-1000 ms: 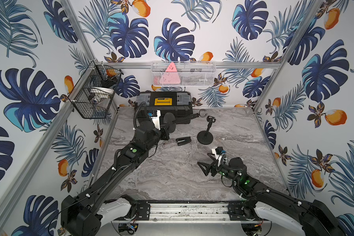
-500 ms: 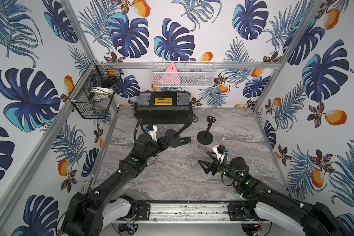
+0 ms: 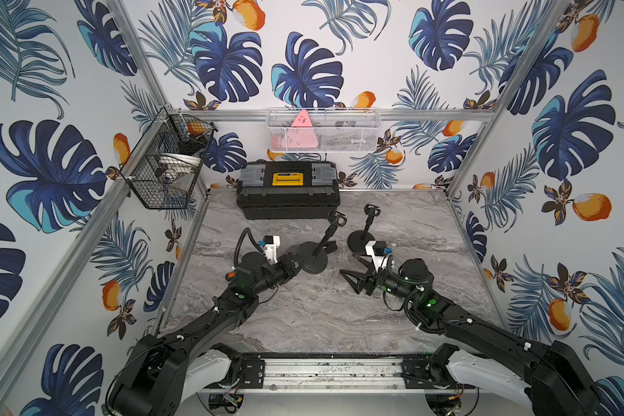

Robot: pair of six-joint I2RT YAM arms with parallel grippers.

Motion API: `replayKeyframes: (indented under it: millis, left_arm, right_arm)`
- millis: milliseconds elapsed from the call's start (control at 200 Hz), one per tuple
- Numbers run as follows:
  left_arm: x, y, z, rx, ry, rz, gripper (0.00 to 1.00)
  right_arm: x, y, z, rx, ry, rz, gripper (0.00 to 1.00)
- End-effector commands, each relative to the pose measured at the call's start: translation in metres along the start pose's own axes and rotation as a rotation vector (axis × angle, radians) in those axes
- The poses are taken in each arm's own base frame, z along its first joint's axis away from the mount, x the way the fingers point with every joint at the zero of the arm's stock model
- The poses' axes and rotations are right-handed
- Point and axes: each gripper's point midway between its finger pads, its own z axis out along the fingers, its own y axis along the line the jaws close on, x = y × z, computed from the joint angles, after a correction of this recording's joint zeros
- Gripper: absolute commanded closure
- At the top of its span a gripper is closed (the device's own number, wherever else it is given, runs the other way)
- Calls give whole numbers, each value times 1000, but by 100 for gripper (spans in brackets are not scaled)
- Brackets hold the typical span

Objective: Assemble a microphone stand
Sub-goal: Place the microphone stand at the center of the board.

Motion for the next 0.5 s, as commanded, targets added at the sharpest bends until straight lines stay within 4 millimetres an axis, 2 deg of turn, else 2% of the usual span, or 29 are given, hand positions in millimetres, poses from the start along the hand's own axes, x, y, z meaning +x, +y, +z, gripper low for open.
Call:
replayKeyframes:
  millis: [0, 190, 345, 495]
  left_arm:
    - [-5, -28, -3, 139, -20, 47, 100]
    - [8, -19, -2, 143, 7, 46, 100]
    - [18, -15, 2, 144, 36, 45, 100]
    - [32, -15, 9, 155, 67, 43, 100]
  right_arm:
    - [-7, 3, 2, -18, -29, -45, 24]
    - [-12, 2, 3, -11, -28, -67, 27]
    - [-22, 1, 3, -1, -71, -70, 38]
    - [-29, -3, 5, 21, -94, -67, 38]
